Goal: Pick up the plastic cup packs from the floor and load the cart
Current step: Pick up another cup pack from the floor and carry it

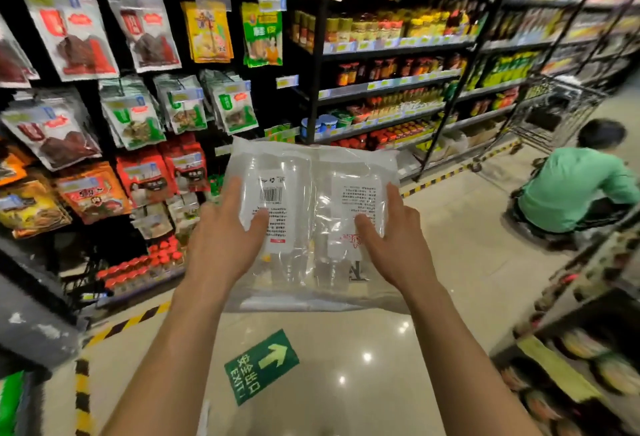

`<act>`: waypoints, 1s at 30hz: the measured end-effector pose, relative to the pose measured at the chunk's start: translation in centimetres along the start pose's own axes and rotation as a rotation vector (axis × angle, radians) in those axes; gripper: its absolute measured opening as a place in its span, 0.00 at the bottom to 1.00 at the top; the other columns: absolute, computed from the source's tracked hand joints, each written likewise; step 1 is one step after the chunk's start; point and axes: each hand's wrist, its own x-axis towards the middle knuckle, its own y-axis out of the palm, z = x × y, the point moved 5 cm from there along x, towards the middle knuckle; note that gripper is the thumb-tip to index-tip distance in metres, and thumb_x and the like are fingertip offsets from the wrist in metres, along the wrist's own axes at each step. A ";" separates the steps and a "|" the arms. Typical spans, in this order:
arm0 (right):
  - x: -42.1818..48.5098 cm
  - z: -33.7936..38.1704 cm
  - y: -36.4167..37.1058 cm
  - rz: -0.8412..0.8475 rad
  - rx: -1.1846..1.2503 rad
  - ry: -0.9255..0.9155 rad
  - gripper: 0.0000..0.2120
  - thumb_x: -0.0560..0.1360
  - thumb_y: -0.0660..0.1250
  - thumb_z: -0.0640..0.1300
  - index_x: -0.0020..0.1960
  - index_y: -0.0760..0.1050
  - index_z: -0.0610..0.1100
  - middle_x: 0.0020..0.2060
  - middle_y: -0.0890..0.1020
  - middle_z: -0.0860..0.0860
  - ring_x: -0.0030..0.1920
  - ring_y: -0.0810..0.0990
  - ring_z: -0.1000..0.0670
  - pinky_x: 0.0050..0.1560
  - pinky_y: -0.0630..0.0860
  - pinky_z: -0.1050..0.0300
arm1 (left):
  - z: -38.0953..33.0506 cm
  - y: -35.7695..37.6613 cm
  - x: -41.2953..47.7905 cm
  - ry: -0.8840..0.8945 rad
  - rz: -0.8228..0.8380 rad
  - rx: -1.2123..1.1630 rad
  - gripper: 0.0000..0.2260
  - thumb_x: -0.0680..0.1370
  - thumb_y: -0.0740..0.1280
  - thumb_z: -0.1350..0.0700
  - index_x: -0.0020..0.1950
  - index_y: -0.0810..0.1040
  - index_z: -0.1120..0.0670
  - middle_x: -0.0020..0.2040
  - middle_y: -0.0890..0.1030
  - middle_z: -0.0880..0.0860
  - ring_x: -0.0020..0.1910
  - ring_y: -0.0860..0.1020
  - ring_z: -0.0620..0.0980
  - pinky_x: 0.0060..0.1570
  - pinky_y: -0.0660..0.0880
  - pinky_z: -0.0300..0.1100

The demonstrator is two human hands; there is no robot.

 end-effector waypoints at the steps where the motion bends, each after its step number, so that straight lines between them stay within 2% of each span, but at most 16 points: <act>1: -1.0 -0.6 -1.7 -0.033 -0.016 0.024 0.33 0.77 0.59 0.61 0.77 0.50 0.56 0.69 0.67 0.45 0.64 0.68 0.47 0.56 0.72 0.49 | -1.5 0.4 -0.2 0.041 0.014 -0.002 0.30 0.79 0.57 0.39 0.76 0.45 0.37 0.64 0.72 0.62 0.58 0.74 0.63 0.46 0.70 0.50; 3: -3.3 -2.0 -5.3 -0.100 -0.060 0.090 0.34 0.77 0.60 0.61 0.78 0.51 0.54 0.69 0.67 0.44 0.65 0.69 0.45 0.58 0.70 0.50 | -4.7 1.5 -0.7 0.109 0.055 -0.017 0.30 0.79 0.57 0.38 0.77 0.47 0.38 0.63 0.73 0.63 0.59 0.73 0.63 0.48 0.72 0.51; 6: -7.2 -4.6 -11.1 -0.192 -0.121 0.215 0.36 0.77 0.62 0.61 0.78 0.50 0.52 0.69 0.66 0.43 0.65 0.71 0.43 0.55 0.67 0.55 | -10.0 4.2 -2.1 0.209 0.149 -0.035 0.31 0.78 0.55 0.37 0.77 0.46 0.40 0.69 0.70 0.60 0.63 0.71 0.62 0.53 0.71 0.52; 9: -12.3 -7.5 -17.2 -0.324 -0.160 0.320 0.37 0.77 0.62 0.62 0.79 0.51 0.51 0.70 0.65 0.43 0.67 0.70 0.42 0.60 0.68 0.52 | -16.9 6.8 -5.0 0.358 0.231 -0.093 0.30 0.78 0.56 0.37 0.77 0.48 0.41 0.63 0.73 0.61 0.59 0.72 0.62 0.50 0.70 0.51; 12: -18.3 -11.0 -23.1 -0.469 -0.195 0.442 0.36 0.77 0.62 0.61 0.78 0.52 0.52 0.70 0.66 0.42 0.67 0.69 0.41 0.61 0.69 0.50 | -24.5 9.5 -9.5 0.497 0.329 -0.149 0.31 0.79 0.56 0.38 0.78 0.49 0.43 0.68 0.70 0.61 0.66 0.69 0.63 0.58 0.70 0.55; 14: -22.9 -13.4 -27.1 -0.573 -0.207 0.496 0.35 0.76 0.63 0.61 0.78 0.54 0.52 0.67 0.70 0.41 0.66 0.70 0.41 0.61 0.69 0.49 | -29.6 11.3 -13.2 0.582 0.394 -0.187 0.32 0.77 0.53 0.34 0.78 0.47 0.41 0.70 0.68 0.60 0.65 0.69 0.62 0.60 0.69 0.53; 16: -27.8 -15.9 -31.0 -0.663 -0.223 0.556 0.35 0.75 0.64 0.60 0.77 0.56 0.52 0.65 0.71 0.41 0.65 0.70 0.42 0.60 0.70 0.50 | -34.8 12.9 -17.7 0.676 0.457 -0.207 0.32 0.76 0.51 0.32 0.77 0.44 0.38 0.69 0.68 0.58 0.63 0.72 0.61 0.58 0.70 0.51; 20: -38.6 -20.5 -38.5 -0.814 -0.215 0.658 0.29 0.75 0.66 0.57 0.73 0.61 0.54 0.61 0.74 0.44 0.63 0.72 0.44 0.55 0.69 0.54 | -44.2 15.5 -29.1 0.788 0.594 -0.243 0.31 0.79 0.55 0.36 0.77 0.42 0.36 0.64 0.68 0.60 0.58 0.74 0.61 0.53 0.71 0.49; 23: -47.6 -24.5 -43.9 -0.888 -0.209 0.714 0.30 0.71 0.63 0.64 0.71 0.62 0.58 0.58 0.78 0.49 0.60 0.77 0.47 0.58 0.76 0.47 | -50.7 17.8 -38.6 0.901 0.662 -0.273 0.32 0.78 0.57 0.37 0.77 0.43 0.38 0.64 0.69 0.62 0.58 0.74 0.62 0.55 0.73 0.51; 30: -65.2 -29.7 -53.6 -1.047 -0.251 0.854 0.26 0.72 0.62 0.63 0.68 0.62 0.62 0.58 0.78 0.52 0.58 0.76 0.48 0.55 0.77 0.44 | -62.4 20.3 -57.5 1.080 0.801 -0.310 0.33 0.78 0.57 0.38 0.77 0.43 0.37 0.63 0.69 0.63 0.58 0.73 0.65 0.59 0.72 0.55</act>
